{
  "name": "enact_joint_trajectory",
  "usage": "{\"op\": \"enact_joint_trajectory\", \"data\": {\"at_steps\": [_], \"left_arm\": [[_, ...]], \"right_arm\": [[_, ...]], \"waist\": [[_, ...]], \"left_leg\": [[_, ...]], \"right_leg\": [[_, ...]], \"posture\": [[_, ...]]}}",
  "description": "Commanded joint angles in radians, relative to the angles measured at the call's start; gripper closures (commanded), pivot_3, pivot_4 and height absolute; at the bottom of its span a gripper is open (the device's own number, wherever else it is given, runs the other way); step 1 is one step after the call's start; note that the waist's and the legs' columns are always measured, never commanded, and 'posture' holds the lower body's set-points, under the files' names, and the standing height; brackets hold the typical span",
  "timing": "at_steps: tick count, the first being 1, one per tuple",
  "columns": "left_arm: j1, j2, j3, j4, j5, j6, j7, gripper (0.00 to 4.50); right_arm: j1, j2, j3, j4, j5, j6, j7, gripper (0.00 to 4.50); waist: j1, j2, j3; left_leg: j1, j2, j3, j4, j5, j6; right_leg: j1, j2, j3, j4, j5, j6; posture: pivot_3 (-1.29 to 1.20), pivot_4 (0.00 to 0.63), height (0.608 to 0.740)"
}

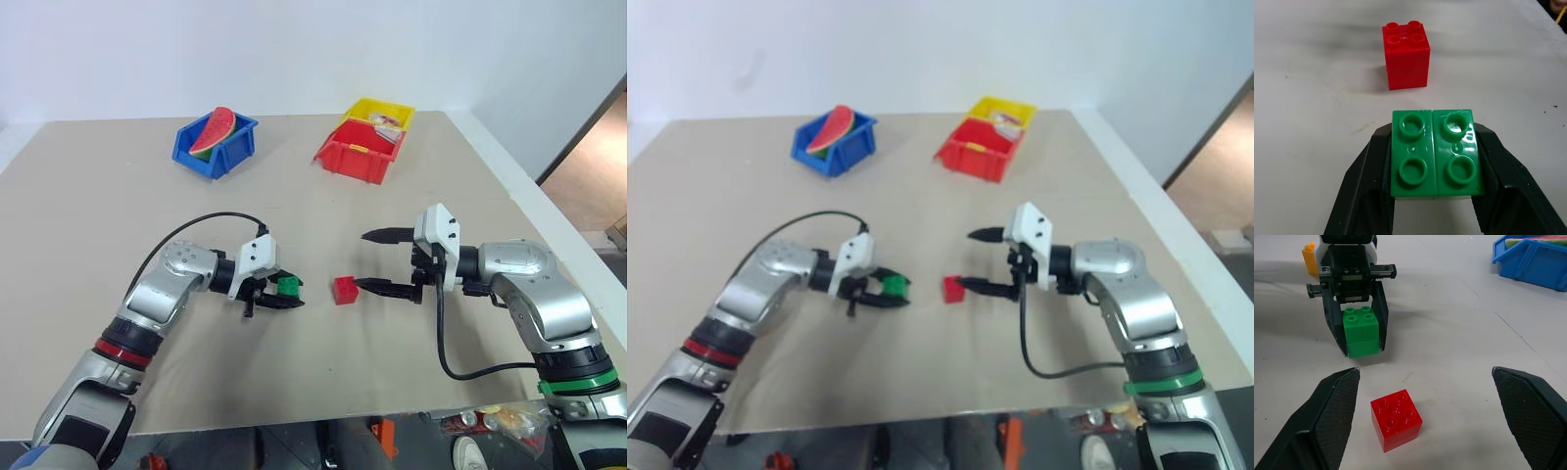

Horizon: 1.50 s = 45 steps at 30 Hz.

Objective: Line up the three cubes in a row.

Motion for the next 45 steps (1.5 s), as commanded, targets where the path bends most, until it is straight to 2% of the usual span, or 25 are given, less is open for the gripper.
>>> {"op": "enact_joint_trajectory", "data": {"at_steps": [1, 25, 30, 31, 32, 33, 41, 45], "left_arm": [[0.002, -0.004, -0.005, -0.015, 0.024, -0.026, 0.013, 2.68], [0.025, -0.044, -0.055, -0.051, 0.086, 0.069, 0.088, 2.68], [0.031, -0.030, -0.043, -0.080, 0.082, 0.063, 0.081, 1.18], [0.030, -0.027, -0.039, -0.084, 0.081, 0.064, 0.079, 0.70], [0.028, -0.024, -0.035, -0.086, 0.078, 0.063, 0.078, 0.46], [0.024, -0.018, -0.026, -0.091, 0.072, 0.069, 0.076, 0.02], [-0.015, 0.029, 0.086, -0.157, -0.022, 0.159, 0.088, 0.02], [-0.016, 0.054, 0.206, -0.235, -0.119, 0.270, 0.130, 0.02]], "right_arm": [[0.000, -0.021, -0.034, -0.037, 0.005, -0.010, -0.003, 0.00], [0.027, -0.031, -0.032, -0.021, -0.006, -0.040, -0.015, 0.00], [0.026, -0.030, -0.030, -0.016, -0.008, -0.043, -0.016, 0.00], [0.026, -0.029, -0.030, -0.016, -0.008, -0.041, -0.016, 0.00], [0.027, -0.029, -0.031, -0.017, -0.007, -0.040, -0.016, 0.00], [0.026, -0.027, -0.030, -0.018, -0.006, -0.039, -0.017, 0.00], [0.020, -0.021, -0.039, -0.013, 0.005, -0.029, -0.031, 0.00], [0.015, -0.024, -0.048, -0.010, 0.010, -0.026, -0.033, 0.00]], "waist": [[0.000, 0.000, 0.000], [0.000, 0.000, 0.000], [0.000, 0.000, 0.000], [0.000, 0.000, 0.000], [0.000, 0.000, 0.000], [0.000, 0.000, 0.000], [0.000, 0.000, 0.000], [-0.001, 0.000, 0.000]], "left_leg": [[0.000, 0.000, 0.000, 0.000, 0.000, 0.000], [0.001, -0.001, 0.000, 0.001, 0.000, 0.000], [0.001, 0.000, 0.000, 0.001, 0.000, 0.000], [0.001, 0.000, 0.000, 0.001, 0.000, 0.000], [0.001, 0.000, 0.000, 0.001, 0.000, 0.000], [0.001, 0.000, 0.000, 0.001, 0.000, 0.000], [0.001, 0.000, 0.000, 0.001, 0.000, 0.000], [0.001, 0.000, -0.001, 0.001, 0.000, 0.000]], "right_leg": [[0.000, 0.000, 0.000, 0.000, 0.000, 0.000], [0.001, 0.000, 0.001, 0.000, 0.001, 0.001], [0.001, 0.000, 0.001, 0.000, 0.001, 0.001], [0.001, 0.000, 0.001, 0.000, 0.001, 0.001], [0.001, 0.000, 0.001, 0.000, 0.001, 0.001], [0.001, 0.000, 0.001, 0.000, 0.001, 0.001], [0.001, 0.000, 0.001, 0.000, 0.001, 0.001], [0.001, 0.000, 0.001, 0.000, 0.001, 0.001]], "posture": [[0.00, 0.150, 0.740], [0.00, 0.150, 0.740], [0.00, 0.150, 0.740], [0.00, 0.150, 0.740], [0.00, 0.150, 0.740], [0.00, 0.150, 0.740], [0.00, 0.150, 0.740], [0.00, 0.150, 0.740]]}}
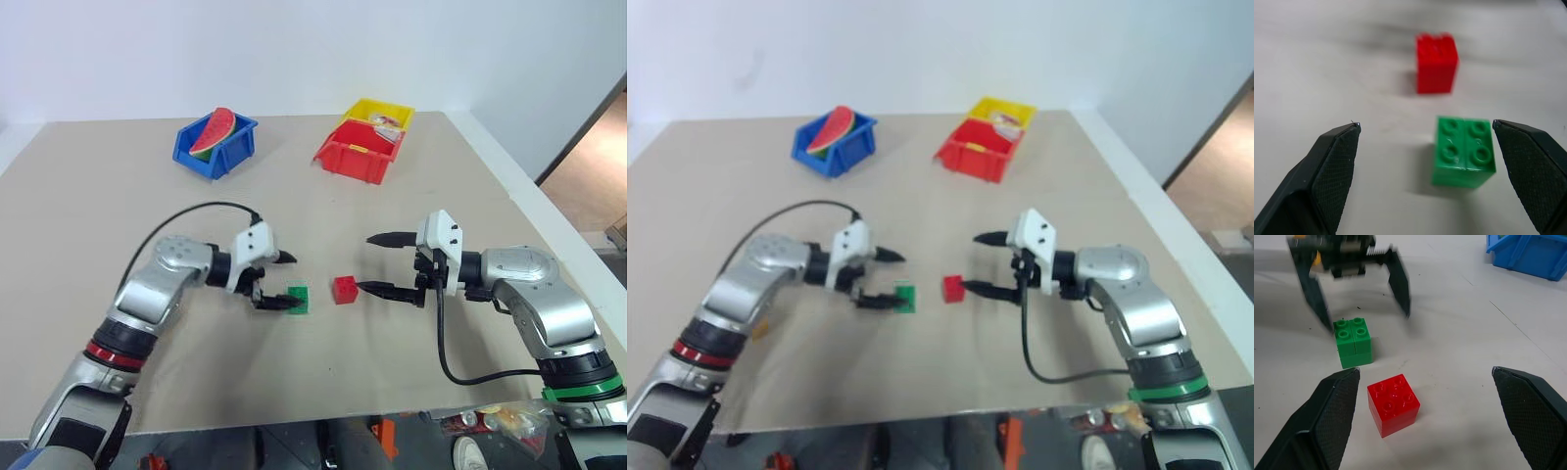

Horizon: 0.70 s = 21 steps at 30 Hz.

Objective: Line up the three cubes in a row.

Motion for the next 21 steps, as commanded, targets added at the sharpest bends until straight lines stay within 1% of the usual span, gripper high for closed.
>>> {"op": "enact_joint_trajectory", "data": {"at_steps": [1, 4, 6, 8, 11, 16, 19, 21], "left_arm": [[-0.017, 0.024, 0.134, -0.108, -0.101, 0.101, 0.062, 0.02], [0.007, 0.027, 0.237, -0.179, -0.145, 0.183, 0.174, 0.02], [0.041, 0.012, 0.317, -0.244, -0.154, 0.223, 0.285, 0.02], [0.101, -0.015, 0.395, -0.329, -0.157, 0.243, 0.399, 0.02], [0.251, -0.055, 0.509, -0.479, -0.149, 0.283, 0.548, 0.02], [0.503, -0.088, 0.636, -0.653, -0.193, 0.298, 0.629, 0.02], [0.633, -0.103, 0.706, -0.701, -0.226, 0.284, 0.649, 0.02], [0.704, -0.110, 0.739, -0.709, -0.244, 0.271, 0.650, 0.02]], "right_arm": [[-0.018, -0.008, -0.049, -0.012, 0.018, -0.002, -0.007, 0.00], [-0.015, -0.009, -0.056, -0.012, 0.021, -0.003, -0.011, 0.00], [-0.013, -0.007, -0.062, -0.013, 0.027, -0.001, -0.016, 0.00], [-0.011, -0.005, -0.061, -0.011, 0.024, -0.005, -0.016, 0.00], [-0.008, 0.000, -0.049, 0.000, 0.016, -0.019, -0.006, 0.00], [-0.023, 0.020, -0.042, 0.020, 0.026, -0.026, 0.010, 0.00], [-0.041, 0.045, -0.055, 0.034, 0.053, -0.045, 0.033, 0.00], [-0.050, 0.045, -0.051, 0.035, 0.080, -0.049, 0.086, 0.00]], "waist": [[0.000, 0.000, 0.000], [0.000, 0.000, 0.000], [-0.001, 0.000, 0.000], [-0.002, 0.000, 0.000], [-0.003, 0.000, 0.000], [-0.002, 0.000, 0.000], [-0.001, 0.000, 0.000], [-0.001, 0.000, 0.000]], "left_leg": [[0.000, 0.000, 0.000, 0.000, 0.000, 0.000], [0.000, 0.000, -0.001, 0.000, 0.000, 0.000], [0.000, 0.001, -0.001, 0.000, 0.000, 0.000], [0.000, 0.002, -0.001, 0.000, 0.000, 0.000], [0.001, 0.003, 0.000, -0.001, 0.000, 0.000], [0.002, 0.003, 0.000, -0.001, 0.000, 0.000], [0.002, 0.003, 0.000, 0.000, 0.000, -0.001], [0.004, 0.003, 0.000, 0.000, 0.001, -0.001]], "right_leg": [[0.000, 0.000, 0.000, 0.000, 0.000, 0.000], [0.000, 0.000, 0.000, 0.000, 0.000, 0.000], [0.000, 0.000, 0.000, 0.000, 0.000, 0.000], [0.000, 0.000, 0.001, 0.000, 0.000, 0.000], [0.000, 0.000, 0.002, 0.000, 0.000, 0.000], [0.000, -0.001, 0.002, 0.000, 0.000, 0.000], [0.001, -0.001, 0.001, 0.000, 0.001, 0.000], [0.002, -0.001, 0.002, 0.000, 0.001, -0.001]], "posture": [[0.00, 0.150, 0.740], [0.00, 0.150, 0.740], [0.00, 0.150, 0.740], [0.00, 0.150, 0.740], [0.00, 0.150, 0.740], [0.00, 0.150, 0.740], [0.00, 0.150, 0.740], [0.00, 0.150, 0.740]]}}
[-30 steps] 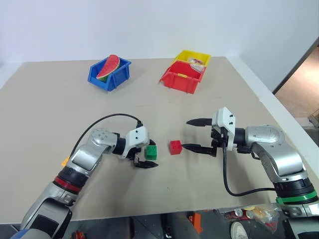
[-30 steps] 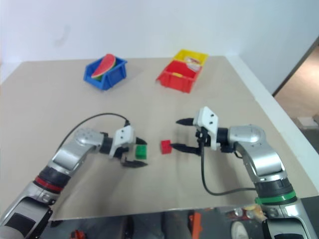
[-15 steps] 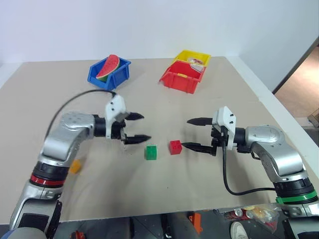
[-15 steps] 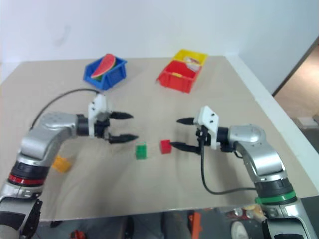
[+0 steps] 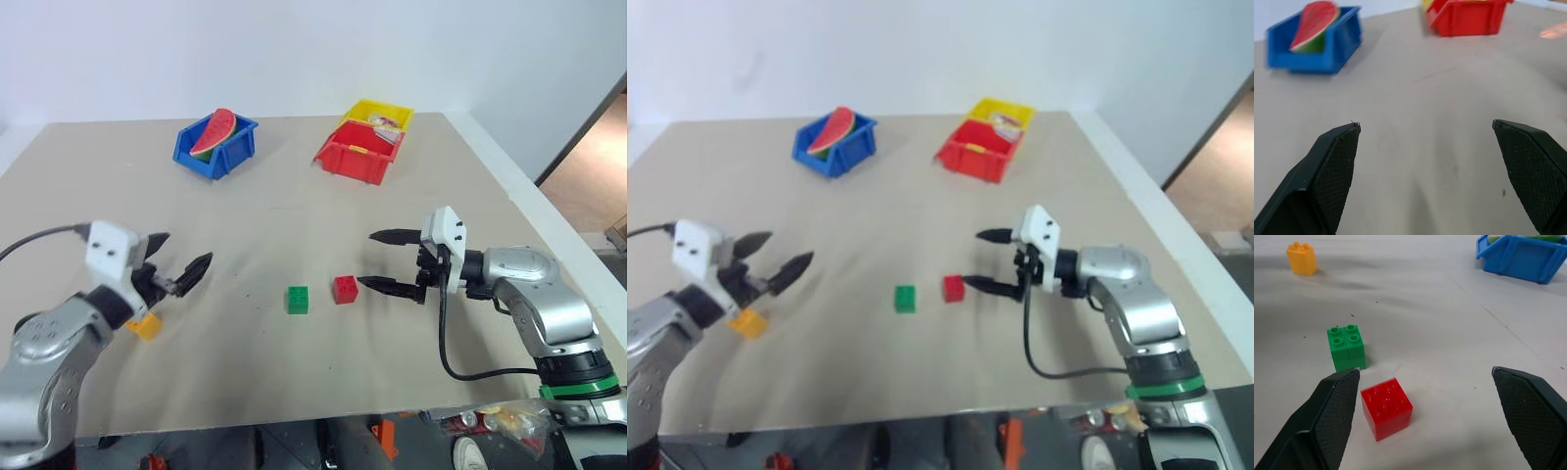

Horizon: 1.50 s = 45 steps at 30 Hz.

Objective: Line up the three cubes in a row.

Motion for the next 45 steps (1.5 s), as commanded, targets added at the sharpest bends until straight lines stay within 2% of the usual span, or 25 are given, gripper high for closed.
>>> {"op": "enact_joint_trajectory", "data": {"at_steps": [1, 7, 10, 22, 33, 37, 42, 43, 45], "left_arm": [[0.089, -0.001, 0.079, -0.045, -0.039, -0.045, -0.001, 0.02], [0.263, -0.017, 0.112, -0.042, -0.058, -0.124, -0.022, 0.02], [0.302, -0.026, 0.110, -0.039, -0.065, -0.154, -0.008, 0.02], [0.329, 0.033, 0.103, 0.060, -0.054, -0.195, -0.021, 0.02], [0.281, 0.114, -0.007, 0.204, -0.020, -0.187, -0.056, 0.02], [0.255, 0.109, -0.039, 0.216, -0.024, -0.177, -0.043, 1.15], [0.273, 0.110, -0.062, 0.190, -0.020, -0.183, -0.041, 2.93], [0.277, 0.112, -0.062, 0.188, -0.021, -0.183, -0.042, 3.11], [0.278, 0.120, -0.062, 0.189, -0.020, -0.188, -0.048, 3.10]], "right_arm": [[-0.033, -0.015, -0.014, -0.015, 0.058, -0.022, 0.100, 0.00], [-0.049, -0.041, 0.023, -0.047, 0.107, -0.021, 0.271, 0.00], [-0.071, -0.028, 0.035, -0.020, 0.080, -0.044, 0.280, 0.00], [-0.111, -0.024, 0.043, 0.037, 0.027, -0.067, 0.273, 0.00], [-0.097, -0.026, 0.040, 0.014, 0.008, -0.056, 0.237, 0.00], [-0.085, -0.040, 0.036, 0.002, 0.006, -0.052, 0.230, 0.00], [-0.078, -0.052, 0.030, -0.005, 0.006, -0.047, 0.227, 0.00], [-0.079, -0.053, 0.029, -0.004, 0.006, -0.047, 0.226, 0.00], [-0.080, -0.053, 0.029, -0.004, 0.004, -0.048, 0.223, 0.00]], "waist": [[0.000, 0.000, 0.000], [0.001, 0.000, 0.000], [-0.004, 0.000, 0.000], [-0.005, -0.001, 0.000], [-0.005, 0.000, 0.000], [-0.005, 0.000, 0.000], [-0.005, 0.000, 0.000], [-0.005, 0.000, 0.000], [-0.005, 0.000, 0.000]], "left_leg": [[0.000, 0.000, 0.000, 0.000, 0.000, 0.000], [0.001, 0.000, 0.000, 0.000, 0.001, 0.000], [0.001, 0.001, 0.001, 0.000, 0.000, -0.001], [0.000, 0.001, 0.001, -0.001, 0.000, -0.001], [0.000, 0.002, 0.001, -0.001, 0.000, -0.001], [0.000, 0.003, 0.001, -0.001, 0.000, -0.001], [0.000, 0.003, 0.001, -0.001, 0.000, -0.001], [0.000, 0.003, 0.001, -0.001, 0.000, -0.001], [0.000, 0.003, 0.001, -0.002, 0.000, -0.001]], "right_leg": [[0.000, 0.000, 0.000, 0.000, -0.001, -0.001], [0.001, 0.000, -0.001, 0.000, -0.002, -0.004], [0.000, 0.001, -0.001, 0.000, -0.003, -0.005], [-0.001, 0.002, -0.002, 0.000, -0.003, -0.007], [-0.001, 0.002, -0.002, 0.000, -0.003, -0.007], [-0.001, 0.002, -0.002, 0.000, -0.003, -0.007], [-0.001, 0.002, -0.002, 0.000, -0.003, -0.007], [-0.001, 0.002, -0.002, 0.000, -0.003, -0.007], [-0.001, 0.002, -0.002, 0.000, -0.003, -0.007]], "posture": [[0.00, 0.150, 0.740], [0.00, 0.150, 0.740], [0.00, 0.150, 0.740], [0.00, 0.150, 0.740], [0.00, 0.150, 0.740], [0.00, 0.150, 0.740], [0.00, 0.150, 0.740], [0.00, 0.150, 0.740], [0.00, 0.150, 0.740]]}}
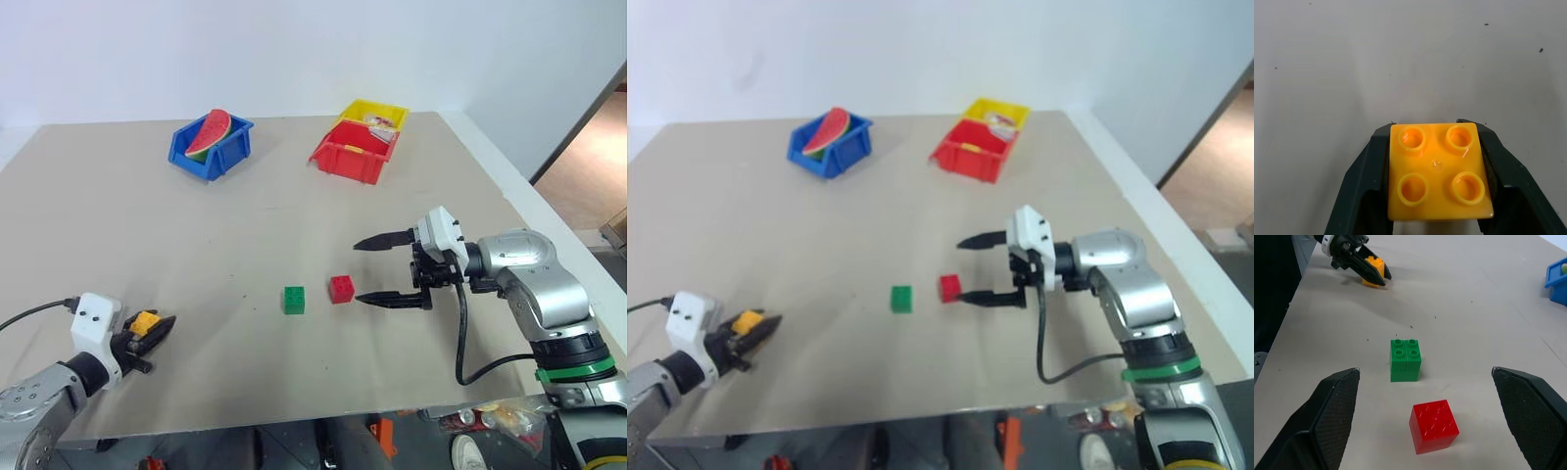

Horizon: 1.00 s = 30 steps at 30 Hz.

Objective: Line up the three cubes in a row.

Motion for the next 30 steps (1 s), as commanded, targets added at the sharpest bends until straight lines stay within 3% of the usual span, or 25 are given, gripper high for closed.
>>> {"op": "enact_joint_trajectory", "data": {"at_steps": [1, 9, 18, 24, 30], "left_arm": [[0.005, 0.020, 0.002, -0.021, 0.001, -0.013, -0.013, 3.10], [-0.114, 0.140, -0.129, 0.013, 0.046, -0.109, -0.177, 3.10], [-0.442, 0.263, -0.356, 0.267, 0.101, -0.269, -0.520, 3.10], [-0.674, 0.239, -0.480, 0.479, 0.153, -0.361, -0.685, 3.10], [-0.770, 0.193, -0.531, 0.581, 0.182, -0.429, -0.751, 3.10]], "right_arm": [[-0.004, -0.015, -0.019, -0.034, 0.006, -0.003, -0.007, 0.00], [-0.022, -0.018, -0.013, -0.019, -0.011, -0.009, -0.016, 0.00], [-0.038, -0.019, -0.018, -0.005, -0.018, 0.001, -0.026, 0.00], [-0.014, -0.029, -0.016, -0.016, -0.030, -0.006, -0.038, 0.00], [0.010, -0.039, -0.033, -0.036, -0.029, 0.001, -0.062, 0.00]], "waist": [[0.000, 0.000, 0.000], [0.002, 0.000, 0.000], [0.006, 0.000, 0.000], [0.008, 0.000, 0.000], [0.008, 0.000, 0.000]], "left_leg": [[0.000, 0.000, 0.000, 0.000, 0.000, 0.000], [0.000, 0.000, 0.001, 0.000, 0.000, 0.000], [-0.001, -0.002, 0.002, -0.001, 0.000, 0.000], [-0.003, -0.002, 0.001, -0.001, 0.000, 0.000], [-0.004, -0.002, 0.001, -0.001, -0.001, 0.001]], "right_leg": [[0.000, 0.000, 0.000, 0.000, 0.000, 0.000], [0.000, 0.000, -0.001, 0.000, 0.000, 0.000], [-0.001, 0.002, -0.001, 0.000, 0.000, 0.000], [-0.001, 0.002, -0.003, 0.000, 0.001, 0.002], [-0.001, 0.003, -0.002, 0.000, 0.001, 0.002]], "posture": [[0.00, 0.150, 0.740], [0.00, 0.150, 0.740], [0.00, 0.150, 0.740], [0.00, 0.150, 0.740], [0.00, 0.150, 0.740]]}}
